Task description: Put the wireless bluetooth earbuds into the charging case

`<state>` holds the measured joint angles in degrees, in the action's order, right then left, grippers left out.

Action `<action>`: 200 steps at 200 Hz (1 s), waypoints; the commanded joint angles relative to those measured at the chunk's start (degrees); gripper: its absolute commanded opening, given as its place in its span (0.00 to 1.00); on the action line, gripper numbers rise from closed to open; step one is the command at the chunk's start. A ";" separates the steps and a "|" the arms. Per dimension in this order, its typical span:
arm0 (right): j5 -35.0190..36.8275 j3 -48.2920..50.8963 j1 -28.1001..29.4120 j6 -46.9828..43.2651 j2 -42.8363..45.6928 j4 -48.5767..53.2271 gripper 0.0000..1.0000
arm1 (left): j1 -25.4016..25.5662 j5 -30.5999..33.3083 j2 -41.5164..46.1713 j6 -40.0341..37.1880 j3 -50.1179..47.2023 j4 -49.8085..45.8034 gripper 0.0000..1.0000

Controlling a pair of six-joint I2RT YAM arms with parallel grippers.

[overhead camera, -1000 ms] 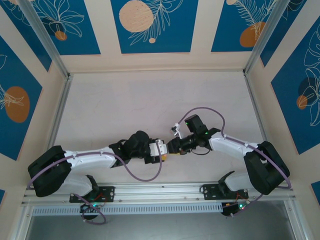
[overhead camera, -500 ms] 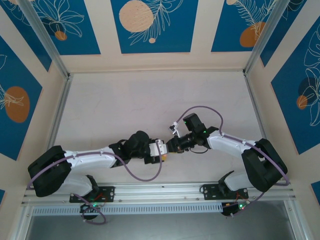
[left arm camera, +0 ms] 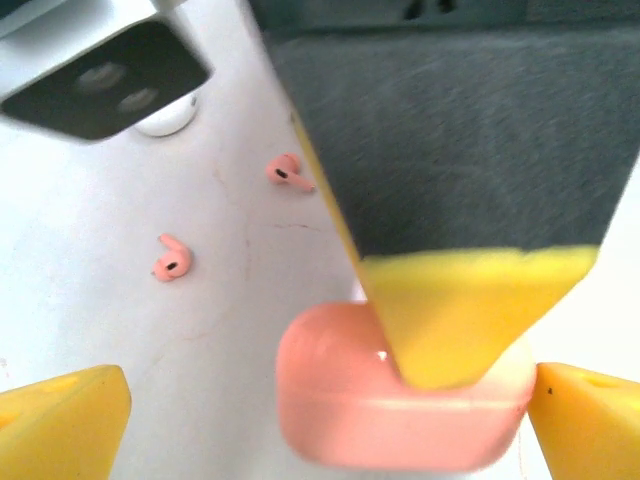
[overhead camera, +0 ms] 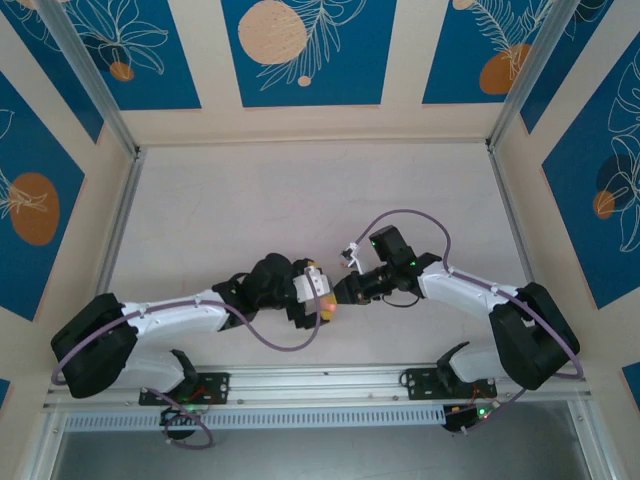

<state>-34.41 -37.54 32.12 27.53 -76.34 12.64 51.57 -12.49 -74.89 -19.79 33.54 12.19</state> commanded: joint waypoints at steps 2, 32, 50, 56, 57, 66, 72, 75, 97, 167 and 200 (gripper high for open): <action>1.36 0.51 -1.37 -4.92 3.12 2.54 0.19 | -3.89 -8.83 1.59 2.75 1.68 -3.03 1.00; 2.14 1.84 -2.78 -9.24 7.54 2.56 0.19 | -9.06 -18.30 2.31 4.90 1.75 -3.41 0.98; 1.96 2.16 -3.44 -12.25 10.51 2.86 0.19 | -11.83 -22.22 3.89 6.38 1.05 -1.76 0.97; 1.90 2.16 -3.54 -13.37 11.48 3.04 0.19 | -12.57 -23.26 4.40 6.35 1.16 -2.07 0.97; 1.85 2.18 -3.55 -13.55 11.61 3.06 0.19 | -12.65 -23.44 4.44 6.26 1.26 -2.16 0.97; 1.72 2.17 -3.63 -15.36 13.00 3.26 0.19 | -13.40 -25.62 4.90 5.20 1.95 -3.96 0.97; 1.49 2.09 -3.64 -16.63 13.85 3.26 0.19 | -13.82 -27.04 4.99 4.42 2.52 -5.67 0.96; 1.49 2.10 -3.64 -17.26 14.25 3.26 0.19 | -13.95 -27.54 4.94 4.01 2.96 -6.60 0.96; -0.46 2.30 -3.82 -20.50 16.66 1.32 0.19 | -14.15 -29.95 4.45 1.71 6.80 -13.93 0.90; -3.51 -0.98 -1.12 -41.75 18.76 7.00 0.17 | -14.31 -36.23 7.27 -8.82 13.09 -25.30 0.79; -5.30 -1.97 0.52 -51.41 18.30 8.05 0.14 | -14.23 -37.54 5.59 -18.92 18.72 -37.86 0.70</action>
<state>-36.32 -37.30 31.46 -12.75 -58.37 18.50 37.87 -46.35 -68.95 -29.08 47.75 -14.48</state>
